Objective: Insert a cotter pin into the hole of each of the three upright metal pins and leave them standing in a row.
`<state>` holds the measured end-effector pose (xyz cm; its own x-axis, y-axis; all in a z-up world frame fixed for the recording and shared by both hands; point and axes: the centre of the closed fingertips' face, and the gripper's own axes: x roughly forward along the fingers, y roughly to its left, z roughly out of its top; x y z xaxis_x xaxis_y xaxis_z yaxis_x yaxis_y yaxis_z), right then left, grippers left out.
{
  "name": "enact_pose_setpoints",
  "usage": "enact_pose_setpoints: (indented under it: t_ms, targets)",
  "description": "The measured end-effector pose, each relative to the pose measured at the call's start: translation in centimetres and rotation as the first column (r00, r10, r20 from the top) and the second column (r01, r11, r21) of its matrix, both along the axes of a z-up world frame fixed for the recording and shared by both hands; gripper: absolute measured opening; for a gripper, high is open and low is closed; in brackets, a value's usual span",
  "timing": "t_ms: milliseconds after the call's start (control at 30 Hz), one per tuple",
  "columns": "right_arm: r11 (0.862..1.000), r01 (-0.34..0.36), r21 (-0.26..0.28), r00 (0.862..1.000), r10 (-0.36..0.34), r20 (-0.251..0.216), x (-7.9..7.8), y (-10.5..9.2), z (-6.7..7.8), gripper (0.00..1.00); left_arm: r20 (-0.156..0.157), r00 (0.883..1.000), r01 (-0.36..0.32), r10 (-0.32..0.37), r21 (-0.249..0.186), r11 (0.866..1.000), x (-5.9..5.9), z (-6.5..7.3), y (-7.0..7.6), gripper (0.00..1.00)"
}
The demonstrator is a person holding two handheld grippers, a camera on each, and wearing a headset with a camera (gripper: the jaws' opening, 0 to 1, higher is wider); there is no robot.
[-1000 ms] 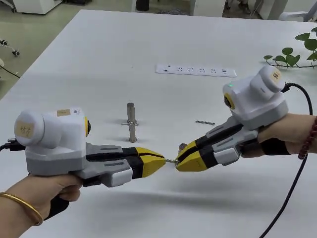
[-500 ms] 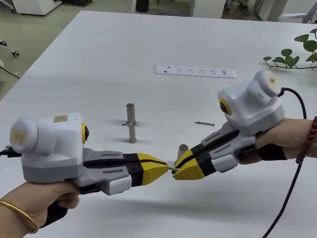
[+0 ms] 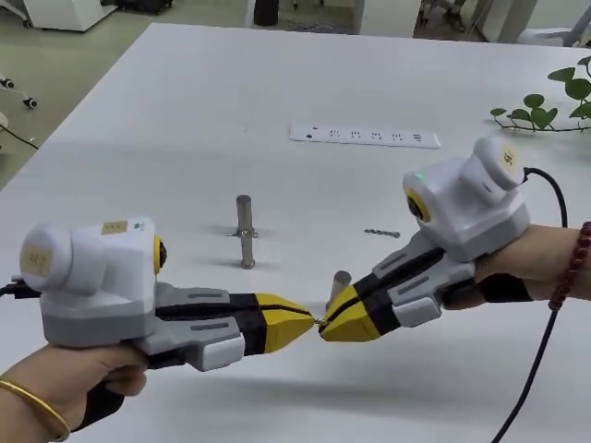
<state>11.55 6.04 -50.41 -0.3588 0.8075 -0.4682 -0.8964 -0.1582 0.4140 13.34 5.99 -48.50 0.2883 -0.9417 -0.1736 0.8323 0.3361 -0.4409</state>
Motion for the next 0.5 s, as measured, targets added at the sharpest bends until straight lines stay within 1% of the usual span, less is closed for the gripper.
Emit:
enact_pose_setpoints:
  t_ms: [100, 167, 233, 267, 300, 333, 367, 433, 500]
  targets:
    - [1.000, -0.008, -0.012, 1.000, 0.008, 0.020, -0.1, -0.1, -0.2, 0.00, 0.004, 1.000, 0.004, -0.004, 0.010, 1.000, -0.1, -0.2, -0.1, 0.00]
    - [1.000, -0.016, -0.021, 0.999, 0.016, 0.042, 0.0, -0.2, -0.3, 0.00, 0.013, 1.000, 0.000, 0.000, 0.022, 1.000, -0.1, -0.3, -0.2, 0.00]
    - [0.999, -0.016, -0.030, 0.998, 0.018, 0.060, 0.1, -0.3, -0.4, 0.00, 0.009, 1.000, -0.009, 0.009, 0.030, 1.000, 0.1, -0.5, -0.2, 0.01]
    - [0.999, -0.017, -0.033, 0.998, 0.019, 0.066, 0.1, -0.3, -0.4, 0.00, 0.002, 1.000, -0.016, 0.016, 0.032, 0.999, 0.1, -0.5, -0.2, 0.01]
    - [0.999, -0.016, -0.037, 0.997, 0.019, 0.080, 0.3, -0.3, -0.4, 0.00, 0.006, 1.000, -0.023, 0.023, 0.037, 0.999, 0.3, -0.6, -0.2, 0.01]
    - [0.999, -0.016, -0.042, 0.996, 0.019, 0.087, 0.4, -0.4, -0.5, 0.00, 0.019, 0.999, -0.029, 0.028, 0.047, 0.998, 0.4, -0.6, -0.2, 0.02]
    - [0.999, -0.017, -0.048, 0.995, 0.022, 0.101, 0.5, -0.4, -0.6, 0.00, 0.025, 0.999, -0.028, 0.026, 0.054, 0.998, 0.3, -0.7, -0.3, 0.02]
    - [0.998, -0.023, -0.061, 0.992, 0.030, 0.119, 0.5, -0.6, -0.8, 0.00, 0.037, 0.999, -0.033, 0.030, 0.080, 0.996, 0.5, -1.0, -0.3, 0.03]
    - [0.997, -0.025, -0.077, 0.990, 0.036, 0.138, 0.8, -0.8, -1.0, 0.00, 0.047, 0.998, -0.041, 0.036, 0.096, 0.995, 0.6, -1.3, -0.2, 0.03]
